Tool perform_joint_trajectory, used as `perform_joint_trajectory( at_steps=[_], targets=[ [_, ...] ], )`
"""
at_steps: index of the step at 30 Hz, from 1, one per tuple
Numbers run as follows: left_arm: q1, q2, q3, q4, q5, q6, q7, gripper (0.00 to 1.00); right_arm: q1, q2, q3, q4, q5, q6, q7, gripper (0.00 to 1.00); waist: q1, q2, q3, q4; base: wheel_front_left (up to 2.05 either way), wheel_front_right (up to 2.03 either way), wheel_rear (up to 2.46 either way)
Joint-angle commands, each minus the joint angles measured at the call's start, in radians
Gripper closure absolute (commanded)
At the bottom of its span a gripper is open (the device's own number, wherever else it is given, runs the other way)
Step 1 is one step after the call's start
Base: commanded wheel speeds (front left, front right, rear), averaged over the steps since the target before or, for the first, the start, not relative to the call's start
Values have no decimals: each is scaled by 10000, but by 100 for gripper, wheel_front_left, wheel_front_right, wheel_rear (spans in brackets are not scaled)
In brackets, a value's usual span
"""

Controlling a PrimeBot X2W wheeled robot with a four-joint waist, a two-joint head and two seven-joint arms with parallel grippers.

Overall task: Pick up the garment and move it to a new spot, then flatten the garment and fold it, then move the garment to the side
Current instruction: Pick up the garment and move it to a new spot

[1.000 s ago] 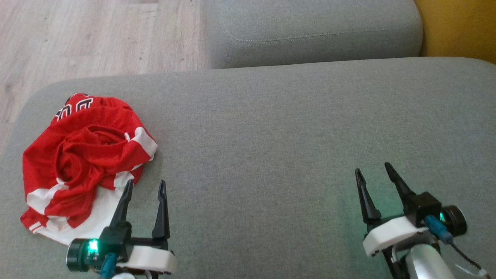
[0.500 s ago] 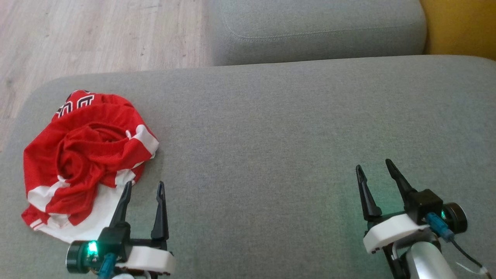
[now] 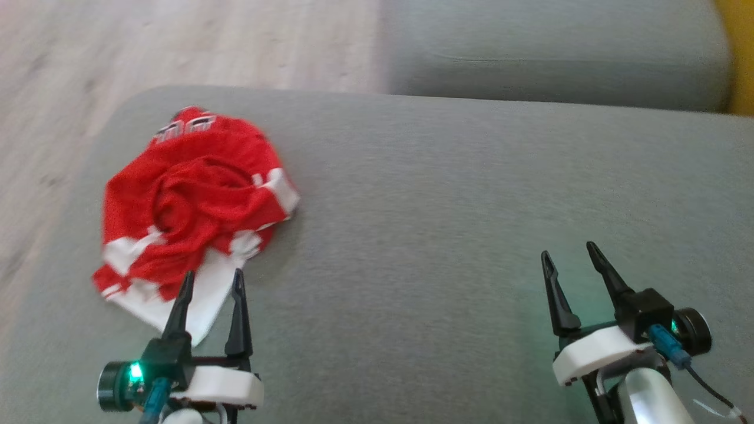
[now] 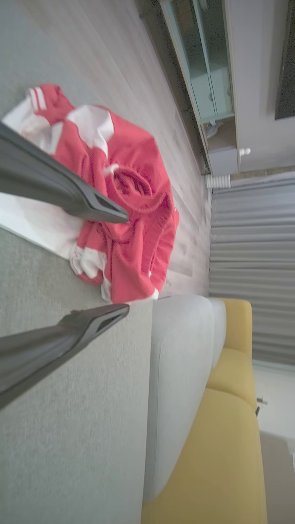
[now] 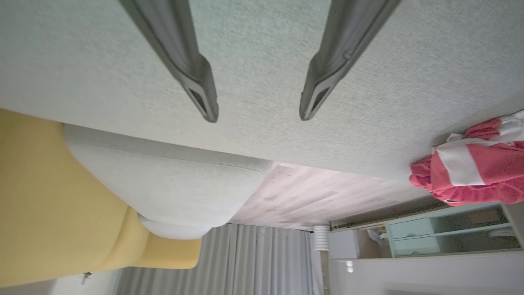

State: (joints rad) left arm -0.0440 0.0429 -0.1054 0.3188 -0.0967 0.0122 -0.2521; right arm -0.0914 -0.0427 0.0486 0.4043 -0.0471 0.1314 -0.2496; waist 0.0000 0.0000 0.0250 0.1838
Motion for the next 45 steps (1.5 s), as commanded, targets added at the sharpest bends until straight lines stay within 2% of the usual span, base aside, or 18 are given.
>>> perform_joint_trajectory(
  at_steps=[1,7,13,16,22,26,33,40,43,44,45],
  targets=[
    [-443,74,346,-275,-46,108,-97,0,-258,-76,227,-373,-93,-7,-122,0,0,0,120,826,0,0,0],
    [-418,74,583,-341,-130,261,-97,0,-210,-76,264,-401,-230,-7,-122,0,0,0,244,2197,0,0,0],
    [-302,74,1064,-702,-77,407,-97,0,-178,-76,310,-366,-361,-7,-122,0,0,0,406,3033,0,0,0],
    [-298,74,1318,-1122,-84,531,-97,0,-313,-76,312,-403,-600,-7,-122,0,0,0,736,3139,0,0,0],
    [-991,74,1433,-1807,-557,766,-97,0,-892,-76,-96,-871,-1301,-7,-122,0,0,0,2295,2955,0,0,0],
    [-1795,74,1257,-1572,-856,672,-97,0,-1218,-105,-252,-1384,-1617,-7,-122,0,0,0,3109,2821,0,0,0],
    [-4013,74,923,524,-1486,466,-97,0,-1869,-672,-215,-2392,-1848,-7,-122,0,0,0,4358,2473,0,0,0],
    [-5112,74,675,3356,-2179,792,-97,0,-1849,-884,-320,-2781,-1791,-7,-122,0,0,0,4573,2054,0,0,0],
    [-5430,77,576,4268,-2243,672,-97,0,-1821,-835,-331,-2827,-1781,-7,-122,0,0,0,4588,1893,0,0,0],
    [-5519,88,595,4300,-2196,627,-97,54,-1809,-817,-355,-2843,-1785,-7,-122,0,0,0,4600,1865,0,0,0],
    [-5573,97,620,4313,-2150,579,-97,92,-1795,-799,-378,-2849,-1791,-7,-122,0,0,0,4608,1844,0,0,0]
  ],
)
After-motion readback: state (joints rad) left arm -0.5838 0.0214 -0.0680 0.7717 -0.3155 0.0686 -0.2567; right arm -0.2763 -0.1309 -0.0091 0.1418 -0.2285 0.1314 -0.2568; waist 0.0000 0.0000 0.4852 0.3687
